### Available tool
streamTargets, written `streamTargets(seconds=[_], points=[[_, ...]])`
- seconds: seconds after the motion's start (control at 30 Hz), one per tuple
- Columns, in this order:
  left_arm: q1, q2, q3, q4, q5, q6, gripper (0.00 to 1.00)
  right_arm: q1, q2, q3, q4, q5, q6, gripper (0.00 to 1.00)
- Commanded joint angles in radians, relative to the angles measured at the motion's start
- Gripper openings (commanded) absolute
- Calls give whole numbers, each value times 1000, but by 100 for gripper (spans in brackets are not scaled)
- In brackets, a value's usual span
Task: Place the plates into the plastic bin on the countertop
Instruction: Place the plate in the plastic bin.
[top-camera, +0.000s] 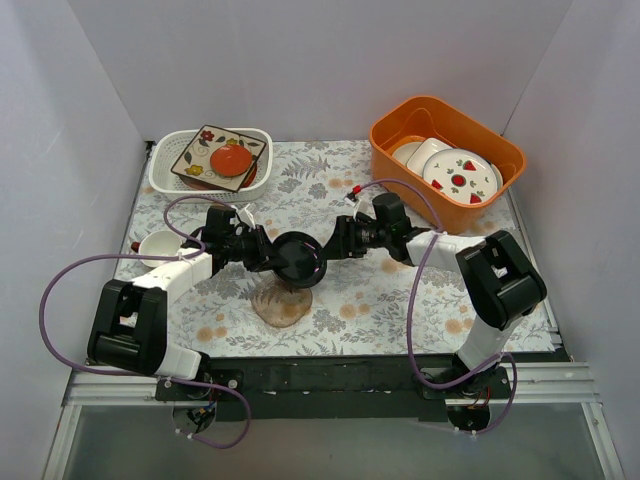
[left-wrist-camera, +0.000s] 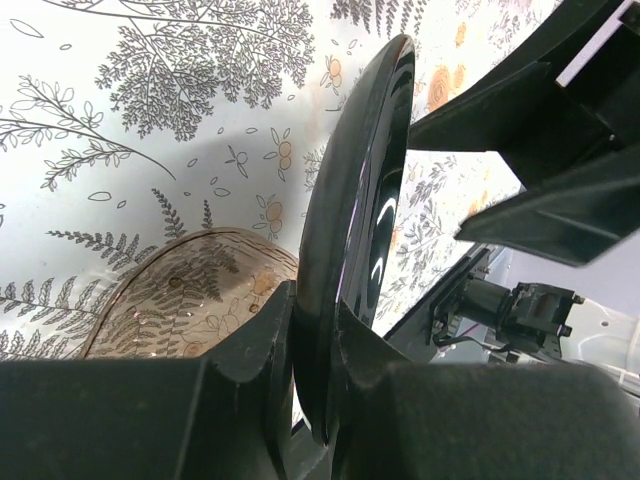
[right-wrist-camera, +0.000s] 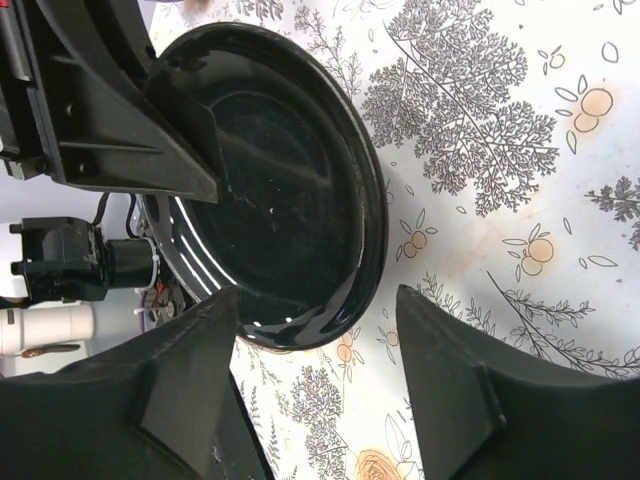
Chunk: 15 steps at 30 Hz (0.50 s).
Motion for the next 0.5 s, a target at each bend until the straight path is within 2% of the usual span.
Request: streamTargets(seconds=[0.0,0.27,0.47], points=[[3,-49,19,11,-15,-7,0,-8,-50,-9,47,3,-20,74],[2,-45,53,-3,-40,-8,0,-9,-81,-17,21,38,-44,90],[3,-26,90,0,-69,-19,0,-12,-95,-21,10,52,-54,93]])
